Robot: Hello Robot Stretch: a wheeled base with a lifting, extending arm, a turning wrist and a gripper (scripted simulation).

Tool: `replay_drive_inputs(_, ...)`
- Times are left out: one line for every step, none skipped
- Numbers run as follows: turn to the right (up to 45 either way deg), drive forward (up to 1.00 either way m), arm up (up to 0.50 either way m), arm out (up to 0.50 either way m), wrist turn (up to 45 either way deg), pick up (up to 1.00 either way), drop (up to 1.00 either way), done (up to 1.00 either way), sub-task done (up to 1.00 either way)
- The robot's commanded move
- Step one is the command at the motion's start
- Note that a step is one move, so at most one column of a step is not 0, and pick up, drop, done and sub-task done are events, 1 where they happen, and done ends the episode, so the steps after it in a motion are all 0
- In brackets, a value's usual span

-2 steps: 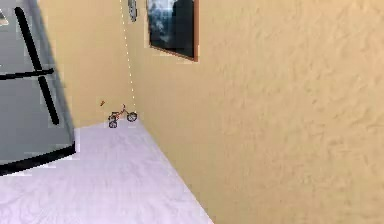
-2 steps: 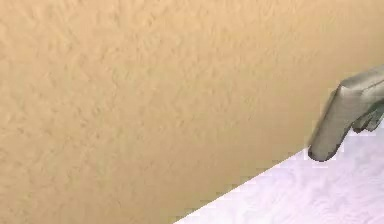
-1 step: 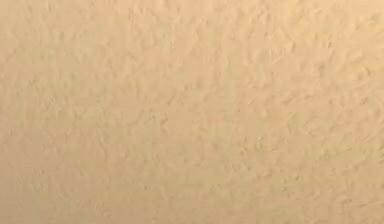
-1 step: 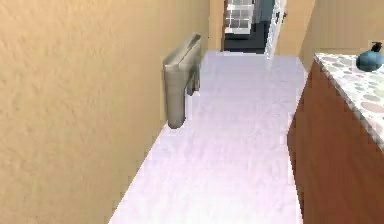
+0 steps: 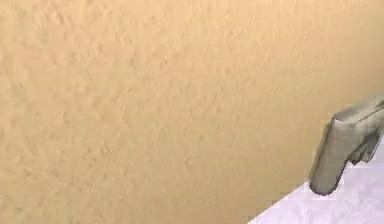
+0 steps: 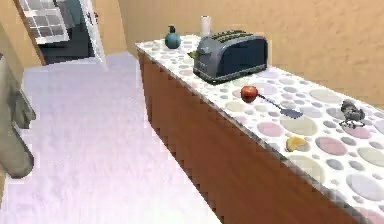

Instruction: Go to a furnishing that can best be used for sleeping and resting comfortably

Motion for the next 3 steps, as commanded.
replay_drive_inputs(45.0,0.00,0.00,0.00,0.0,0.00,0.00,0.00,0.00)
replay_drive_inputs(12.0,0.00,0.00,0.00,0.0,0.00,0.00,0.00,0.00)
replay_drive_inputs(0.0,1.00,0.00,0.00,0.0,0.00,0.00,0.00,0.00)
